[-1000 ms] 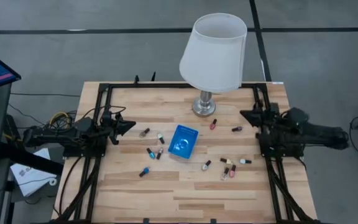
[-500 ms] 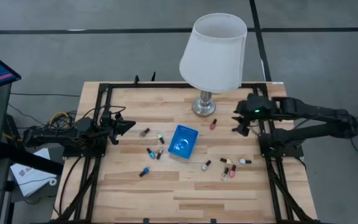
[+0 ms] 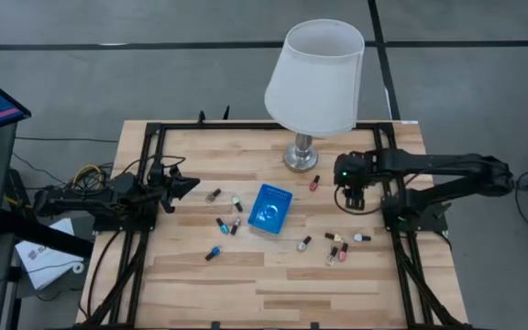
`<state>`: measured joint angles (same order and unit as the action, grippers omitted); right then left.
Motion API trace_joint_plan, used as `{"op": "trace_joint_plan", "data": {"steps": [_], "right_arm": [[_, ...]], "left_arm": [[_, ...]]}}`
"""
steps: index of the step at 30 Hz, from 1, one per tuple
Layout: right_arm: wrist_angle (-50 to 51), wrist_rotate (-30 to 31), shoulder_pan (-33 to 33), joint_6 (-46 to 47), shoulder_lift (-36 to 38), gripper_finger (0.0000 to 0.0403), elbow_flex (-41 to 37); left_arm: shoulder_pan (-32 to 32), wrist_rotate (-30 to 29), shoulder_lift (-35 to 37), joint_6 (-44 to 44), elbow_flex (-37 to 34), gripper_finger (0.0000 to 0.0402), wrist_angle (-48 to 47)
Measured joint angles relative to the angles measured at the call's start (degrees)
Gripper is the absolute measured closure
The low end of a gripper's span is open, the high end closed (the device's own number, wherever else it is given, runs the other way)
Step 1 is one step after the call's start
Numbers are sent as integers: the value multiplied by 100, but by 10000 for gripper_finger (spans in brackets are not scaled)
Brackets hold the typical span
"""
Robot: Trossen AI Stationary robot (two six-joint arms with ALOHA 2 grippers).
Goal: Pick & Place Nail Polish
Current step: Put the purple nail polish into the blue basket
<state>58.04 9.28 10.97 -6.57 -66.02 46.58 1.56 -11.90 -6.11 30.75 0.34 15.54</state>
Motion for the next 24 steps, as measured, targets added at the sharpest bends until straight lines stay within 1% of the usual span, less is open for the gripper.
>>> {"op": "trace_joint_plan", "data": {"steps": [5,11,16,24], "right_arm": [[-217,-64,228,-493,-238,208,-322],[-681,-129,421,-1172,-523,187,-590],[-795,-197,640,-1351,-758,175,-821],[-1409,-218,720,-1613,-835,187,-1149]], "left_arm": [[0,24,-13,2,0,394,5],[1,27,-13,-1,0,394,14],[0,154,-13,-1,0,394,16],[0,234,-13,-1,0,394,24]]}}
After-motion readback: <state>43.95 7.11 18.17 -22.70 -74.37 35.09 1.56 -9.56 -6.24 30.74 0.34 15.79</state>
